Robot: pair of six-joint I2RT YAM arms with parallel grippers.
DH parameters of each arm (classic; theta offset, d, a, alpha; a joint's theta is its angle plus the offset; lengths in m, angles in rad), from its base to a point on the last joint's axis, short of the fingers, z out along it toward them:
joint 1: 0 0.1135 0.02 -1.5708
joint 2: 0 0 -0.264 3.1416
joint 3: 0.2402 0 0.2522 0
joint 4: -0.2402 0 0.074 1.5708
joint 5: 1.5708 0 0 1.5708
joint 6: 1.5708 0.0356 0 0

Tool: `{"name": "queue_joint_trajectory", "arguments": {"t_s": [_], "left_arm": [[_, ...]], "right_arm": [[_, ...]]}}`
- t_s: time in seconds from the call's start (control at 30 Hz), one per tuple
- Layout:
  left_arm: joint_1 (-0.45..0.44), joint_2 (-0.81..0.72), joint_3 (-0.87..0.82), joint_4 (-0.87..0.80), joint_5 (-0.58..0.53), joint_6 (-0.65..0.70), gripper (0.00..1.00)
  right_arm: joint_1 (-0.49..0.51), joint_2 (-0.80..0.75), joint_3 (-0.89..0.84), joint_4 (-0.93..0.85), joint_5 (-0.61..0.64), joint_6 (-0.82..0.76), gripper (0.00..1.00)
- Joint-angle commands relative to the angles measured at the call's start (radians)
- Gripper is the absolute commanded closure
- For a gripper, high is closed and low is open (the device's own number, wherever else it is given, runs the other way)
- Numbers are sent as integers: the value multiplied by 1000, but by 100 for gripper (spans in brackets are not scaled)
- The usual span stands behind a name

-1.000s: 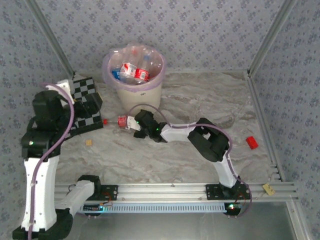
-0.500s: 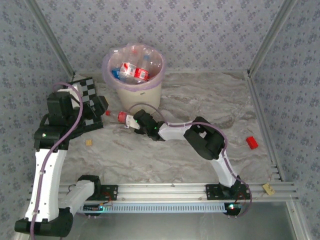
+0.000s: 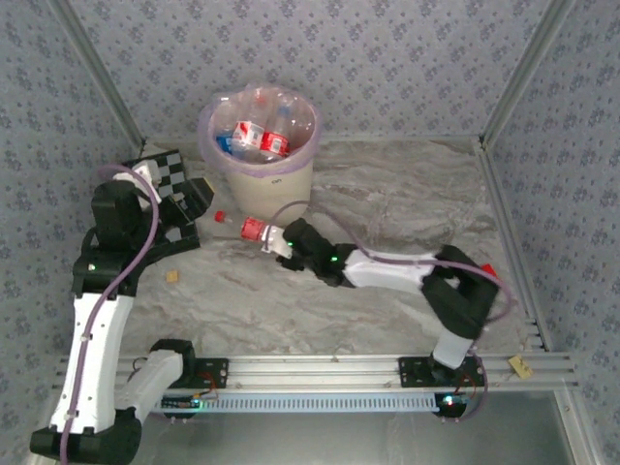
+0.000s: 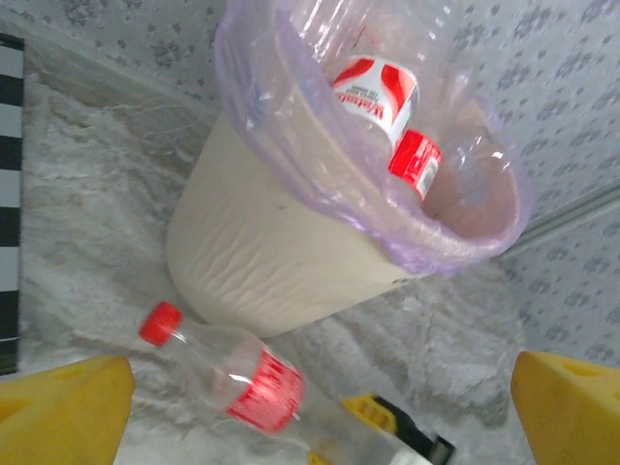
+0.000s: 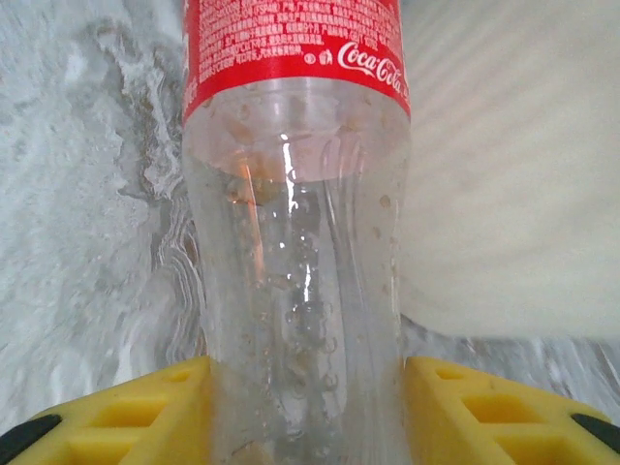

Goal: Put the plastic bottles in the bin

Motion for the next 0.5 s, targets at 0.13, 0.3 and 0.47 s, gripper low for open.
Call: {"name": "queue_joint_trajectory", "arguments": {"t_s": [0.13, 0.3, 0.47], "left_arm": [[-201, -29, -62, 321, -126, -141, 0], [-378, 39, -75, 508, -166, -150, 0], [-528, 180, -43, 622, -170, -159, 0]], "right_arm": [[-60, -478, -207, -259, -52, 303, 54], [-155, -773, -266, -291, -146, 442, 55], [-223, -843, -250, -244, -216, 516, 56]]}}
